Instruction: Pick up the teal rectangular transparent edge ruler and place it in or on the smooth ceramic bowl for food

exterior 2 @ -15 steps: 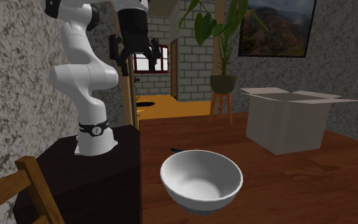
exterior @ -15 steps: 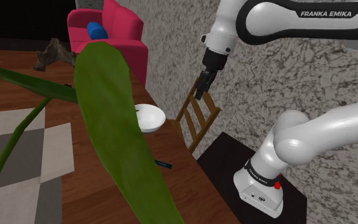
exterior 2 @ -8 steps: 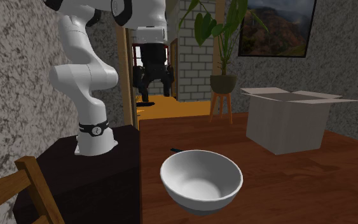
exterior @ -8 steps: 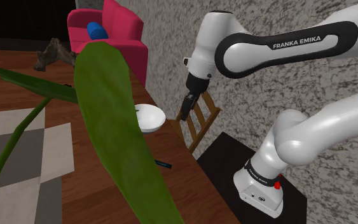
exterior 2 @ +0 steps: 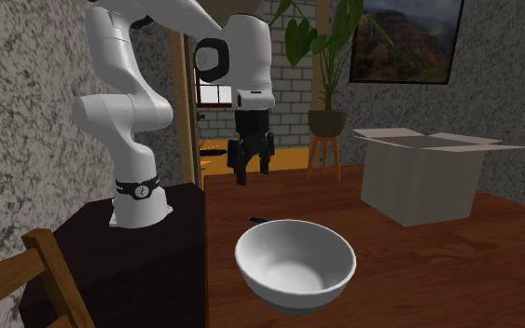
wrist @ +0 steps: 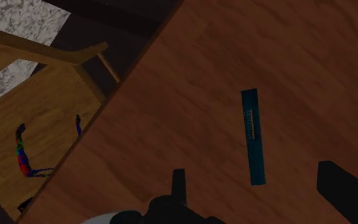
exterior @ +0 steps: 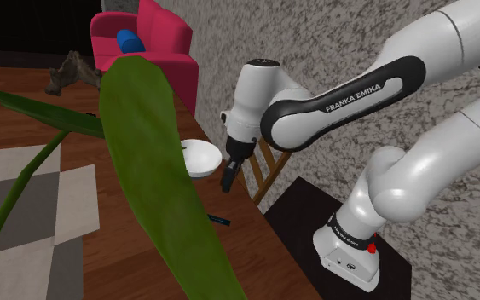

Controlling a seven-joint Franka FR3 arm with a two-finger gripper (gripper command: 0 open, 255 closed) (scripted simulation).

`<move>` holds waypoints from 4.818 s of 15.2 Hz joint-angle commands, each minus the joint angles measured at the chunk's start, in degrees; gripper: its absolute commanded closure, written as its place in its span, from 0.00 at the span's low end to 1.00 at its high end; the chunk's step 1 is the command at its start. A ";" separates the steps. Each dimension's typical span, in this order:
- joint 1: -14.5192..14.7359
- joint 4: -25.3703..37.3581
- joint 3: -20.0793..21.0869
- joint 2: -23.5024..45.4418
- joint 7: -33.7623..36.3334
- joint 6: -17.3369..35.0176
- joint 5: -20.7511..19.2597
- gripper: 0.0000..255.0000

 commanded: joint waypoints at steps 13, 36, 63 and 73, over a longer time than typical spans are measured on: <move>-0.26 2.22 4.98 24.41 12.43 20.40 -15.60 0.00; -0.51 2.22 5.64 22.12 10.74 18.37 -13.24 1.00; -0.50 9.62 2.75 6.03 0.67 -3.98 -3.89 1.00; -7.16 23.72 -3.19 19.32 -7.13 -5.59 -10.54 1.00</move>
